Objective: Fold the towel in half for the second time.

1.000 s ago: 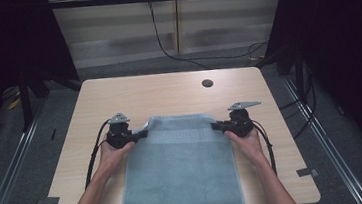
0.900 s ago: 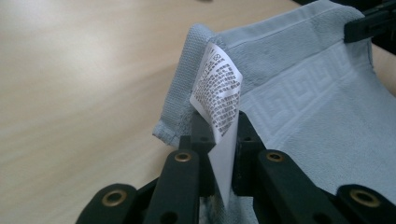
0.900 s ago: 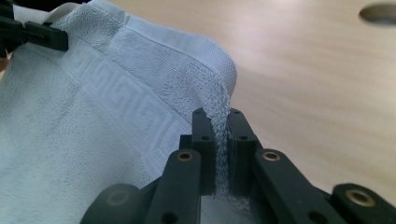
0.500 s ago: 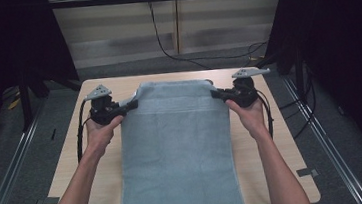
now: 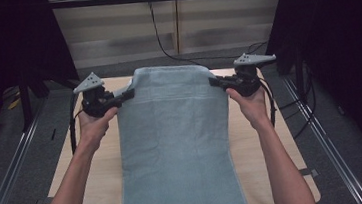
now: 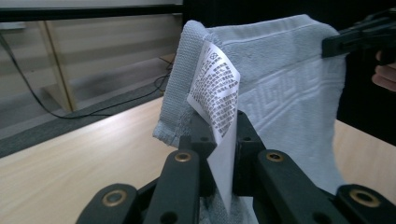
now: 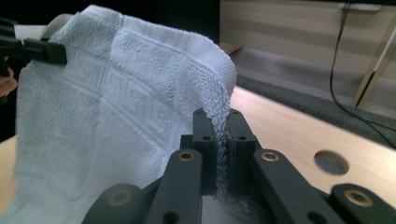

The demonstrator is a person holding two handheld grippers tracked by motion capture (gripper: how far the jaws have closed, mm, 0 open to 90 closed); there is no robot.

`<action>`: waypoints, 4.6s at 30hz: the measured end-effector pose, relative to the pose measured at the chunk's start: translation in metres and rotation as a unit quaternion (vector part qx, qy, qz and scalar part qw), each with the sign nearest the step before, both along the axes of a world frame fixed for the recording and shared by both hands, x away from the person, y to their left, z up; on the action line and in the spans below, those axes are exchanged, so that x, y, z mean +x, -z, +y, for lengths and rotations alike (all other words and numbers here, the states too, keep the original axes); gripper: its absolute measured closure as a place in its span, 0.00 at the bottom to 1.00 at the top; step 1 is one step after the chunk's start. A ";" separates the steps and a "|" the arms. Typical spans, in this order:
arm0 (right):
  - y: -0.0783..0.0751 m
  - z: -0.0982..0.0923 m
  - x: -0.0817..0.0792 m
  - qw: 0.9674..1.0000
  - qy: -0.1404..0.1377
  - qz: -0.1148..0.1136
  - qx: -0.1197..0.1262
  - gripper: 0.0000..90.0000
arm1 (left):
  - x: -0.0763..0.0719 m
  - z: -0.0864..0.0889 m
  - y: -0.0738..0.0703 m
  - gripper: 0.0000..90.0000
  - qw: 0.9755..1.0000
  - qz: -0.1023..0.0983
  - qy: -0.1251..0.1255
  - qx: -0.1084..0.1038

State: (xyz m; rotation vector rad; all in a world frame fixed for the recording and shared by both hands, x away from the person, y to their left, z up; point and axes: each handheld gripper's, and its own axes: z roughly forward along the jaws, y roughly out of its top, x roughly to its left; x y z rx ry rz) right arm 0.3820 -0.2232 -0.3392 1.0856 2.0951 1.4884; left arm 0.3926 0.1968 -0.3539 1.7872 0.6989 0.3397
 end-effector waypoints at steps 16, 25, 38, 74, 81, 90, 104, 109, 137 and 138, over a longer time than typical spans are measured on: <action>0.031 -0.002 -0.102 0.997 -0.066 0.026 -0.030 0.95 | -0.089 0.022 0.039 0.92 0.998 0.028 0.050 0.033; 0.080 0.002 -0.139 0.990 -0.087 0.091 -0.055 0.95 | -0.131 0.023 0.091 0.91 0.990 0.092 0.078 0.070; 0.151 0.013 -0.131 0.976 -0.083 0.174 -0.101 0.95 | -0.116 0.013 0.148 0.91 0.977 0.174 0.064 0.103; 0.161 0.015 0.036 0.981 0.038 0.157 -0.106 0.95 | 0.032 -0.015 0.157 0.91 0.984 0.144 -0.056 0.092; 0.161 0.021 0.046 0.980 0.054 0.152 -0.115 0.95 | 0.048 -0.023 0.154 0.91 0.980 0.143 -0.085 0.109; 0.158 0.018 0.031 0.979 0.050 0.155 -0.120 0.95 | 0.051 -0.025 0.152 0.91 0.979 0.159 -0.083 0.099; 0.065 0.002 0.020 0.998 0.051 0.043 -0.020 0.95 | 0.029 -0.008 0.052 0.91 0.996 0.062 -0.064 -0.002; 0.023 -0.001 0.008 0.999 0.047 -0.003 0.005 0.95 | 0.007 -0.003 0.011 0.91 0.999 0.016 -0.044 -0.028; 0.057 -0.001 -0.185 0.997 -0.063 0.008 -0.037 0.94 | -0.156 0.024 0.085 0.87 0.996 0.053 0.065 0.019; 0.068 0.001 -0.192 0.997 -0.068 0.023 -0.041 0.93 | -0.159 0.024 0.093 0.87 0.995 0.065 0.069 0.022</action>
